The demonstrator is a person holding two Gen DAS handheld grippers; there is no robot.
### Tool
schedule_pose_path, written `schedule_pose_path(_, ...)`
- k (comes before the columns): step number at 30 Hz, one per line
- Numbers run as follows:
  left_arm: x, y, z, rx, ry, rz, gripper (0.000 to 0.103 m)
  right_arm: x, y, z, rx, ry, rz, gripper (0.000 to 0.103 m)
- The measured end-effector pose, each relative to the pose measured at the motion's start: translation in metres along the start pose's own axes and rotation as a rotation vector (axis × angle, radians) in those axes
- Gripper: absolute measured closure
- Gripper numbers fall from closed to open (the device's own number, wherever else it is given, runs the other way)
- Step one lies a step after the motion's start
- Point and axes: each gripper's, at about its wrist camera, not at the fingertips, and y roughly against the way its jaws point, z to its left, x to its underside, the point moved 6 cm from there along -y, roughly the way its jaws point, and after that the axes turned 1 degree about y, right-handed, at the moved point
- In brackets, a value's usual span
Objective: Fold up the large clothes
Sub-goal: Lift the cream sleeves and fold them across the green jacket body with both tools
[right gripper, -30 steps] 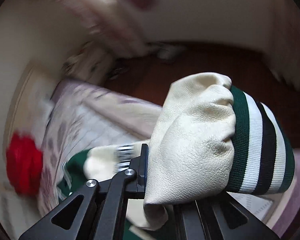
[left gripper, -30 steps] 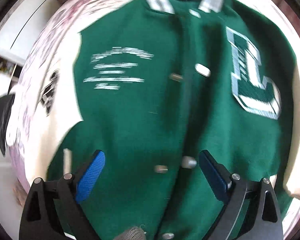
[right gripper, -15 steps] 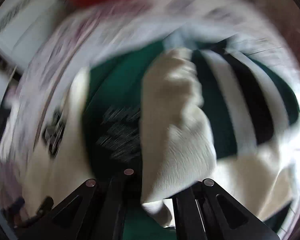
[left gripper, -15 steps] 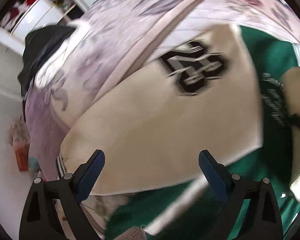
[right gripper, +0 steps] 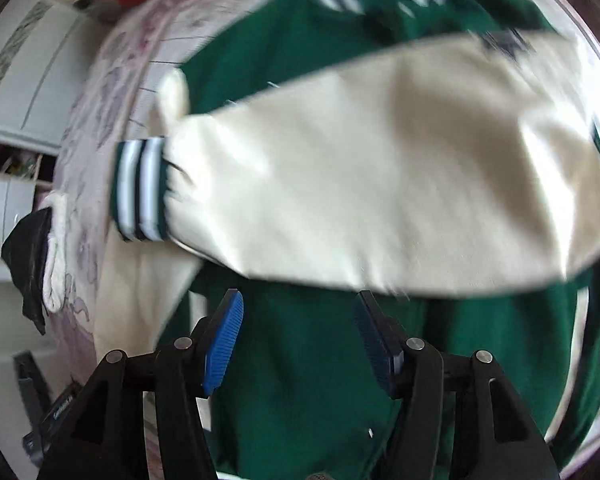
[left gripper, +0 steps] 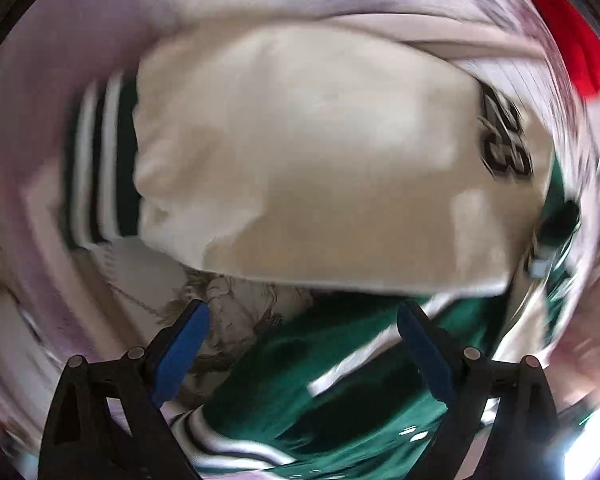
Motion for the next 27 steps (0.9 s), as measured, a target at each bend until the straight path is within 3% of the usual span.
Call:
schedule_pose_path(2, -0.020, -0.010, 0.015, 0.056, 0.092, -0.022, 0.010, 0.003, -0.009, -0.009, 0.018, -0.026, 0.017, 0.043)
schedule_pose_path(3, -0.033, -0.011, 0.021, 0.062, 0.133, -0.057, 0.019, 0.005, -0.011, -0.012, 0.026, -0.028, 0.019, 0.043)
schedule_pose_path(4, -0.042, -0.009, 0.026, 0.057, 0.158, -0.087, 0.035, 0.009, -0.010, -0.015, 0.036, -0.025, 0.020, 0.043)
schedule_pose_path(5, -0.052, -0.004, 0.031, 0.039, 0.182, -0.127, 0.060, 0.007, -0.009, -0.014, 0.055, -0.020, 0.022, 0.043)
schedule_pose_path(6, -0.065, 0.005, 0.036, -0.002, 0.187, -0.189, 0.078, 0.004, -0.009, -0.009, 0.060, -0.007, 0.009, 0.043)
schedule_pose_path(7, -0.076, 0.013, 0.037, -0.002, 0.180, -0.235, 0.091, 0.001, -0.009, -0.004, 0.067, 0.010, -0.004, 0.043)
schedule_pose_path(13, -0.157, 0.037, 0.044, -0.035, 0.150, -0.378, 0.093, -0.019, -0.010, 0.035, 0.051, 0.057, -0.040, 0.043)
schedule_pose_path(18, -0.217, 0.042, 0.026, -0.033, 0.104, -0.416, 0.091, -0.044, -0.063, 0.077, 0.025, 0.067, -0.032, 0.043)
schedule_pose_path(20, -0.237, 0.039, 0.020, -0.007, 0.079, -0.403, 0.076, -0.049, -0.080, 0.093, 0.057, 0.114, -0.004, 0.044)
schedule_pose_path(22, -0.246, 0.035, 0.019, 0.050, 0.073, -0.375, 0.062, -0.055, -0.076, 0.101, 0.035, 0.119, -0.009, 0.044)
schedule_pose_path(23, -0.250, 0.034, 0.019, 0.055, 0.085, -0.373, 0.062, -0.056, -0.071, 0.099, 0.023, 0.110, -0.005, 0.044)
schedule_pose_path(25, -0.254, 0.037, 0.016, 0.050, 0.097, -0.393, 0.067, -0.053, -0.061, 0.089, 0.043, 0.097, -0.007, 0.043)
schedule_pose_path(26, -0.254, 0.042, 0.012, 0.026, 0.090, -0.421, 0.090, -0.051, -0.055, 0.083, 0.077, 0.095, -0.011, 0.042)
schedule_pose_path(27, -0.253, 0.049, 0.006, 0.006, 0.074, -0.454, 0.095, -0.049, -0.049, 0.076, 0.135, 0.099, -0.017, 0.032)
